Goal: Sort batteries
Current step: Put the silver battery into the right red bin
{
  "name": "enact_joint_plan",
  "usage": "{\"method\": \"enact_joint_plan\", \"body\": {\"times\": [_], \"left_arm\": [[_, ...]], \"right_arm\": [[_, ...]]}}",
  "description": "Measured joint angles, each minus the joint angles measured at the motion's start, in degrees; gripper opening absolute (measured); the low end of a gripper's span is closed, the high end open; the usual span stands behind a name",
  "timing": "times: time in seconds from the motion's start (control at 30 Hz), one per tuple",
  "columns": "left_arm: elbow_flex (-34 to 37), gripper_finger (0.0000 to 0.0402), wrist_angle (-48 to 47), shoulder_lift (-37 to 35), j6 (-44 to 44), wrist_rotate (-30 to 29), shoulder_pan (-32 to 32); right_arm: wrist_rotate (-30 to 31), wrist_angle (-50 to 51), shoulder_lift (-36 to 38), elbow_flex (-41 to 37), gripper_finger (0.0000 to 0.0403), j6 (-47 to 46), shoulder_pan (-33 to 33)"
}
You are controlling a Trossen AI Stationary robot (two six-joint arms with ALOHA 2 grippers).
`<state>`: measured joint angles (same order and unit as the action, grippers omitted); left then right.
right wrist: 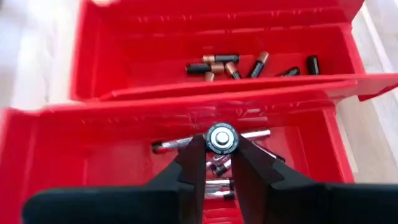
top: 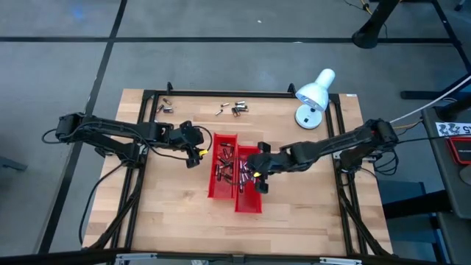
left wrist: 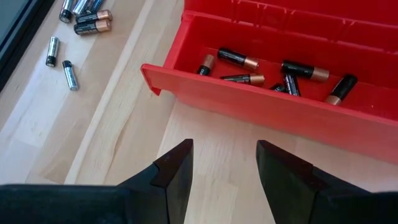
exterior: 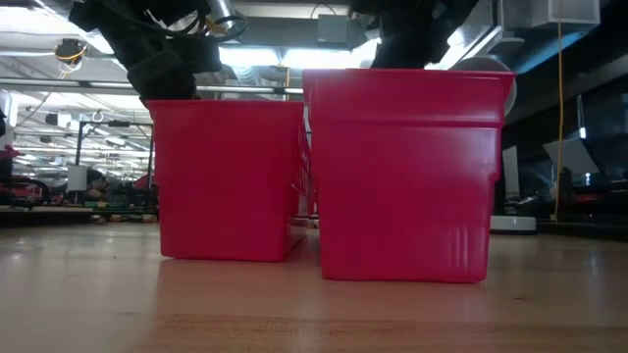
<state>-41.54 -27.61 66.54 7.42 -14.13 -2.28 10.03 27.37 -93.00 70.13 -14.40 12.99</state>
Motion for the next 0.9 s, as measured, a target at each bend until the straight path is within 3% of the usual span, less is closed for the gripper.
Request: {"method": "enact_joint_plan", "body": {"times": [0.43, 0.73, 0.9], "left_arm": [[0.0, 0.0166, 5.2, 0.0, -0.1, 0.0, -4.3], [0.0, 0.0166, 8.4, 0.0, -3.0, 3.0, -13.2], [0.0, 0.0166, 11.5, 0.4, -6.9, 4.5, -21.2]], "right_arm": [[1.1, 0.7, -0.1, 0.0, 0.0159, 18.3, -3.2], [2.8, 0.3, 1.9, -1.4, 0.0154, 26.6, -7.9], [-2.3, -8.7, 2.6, -4.6, 0.0144, 32.5, -14.4]]}}
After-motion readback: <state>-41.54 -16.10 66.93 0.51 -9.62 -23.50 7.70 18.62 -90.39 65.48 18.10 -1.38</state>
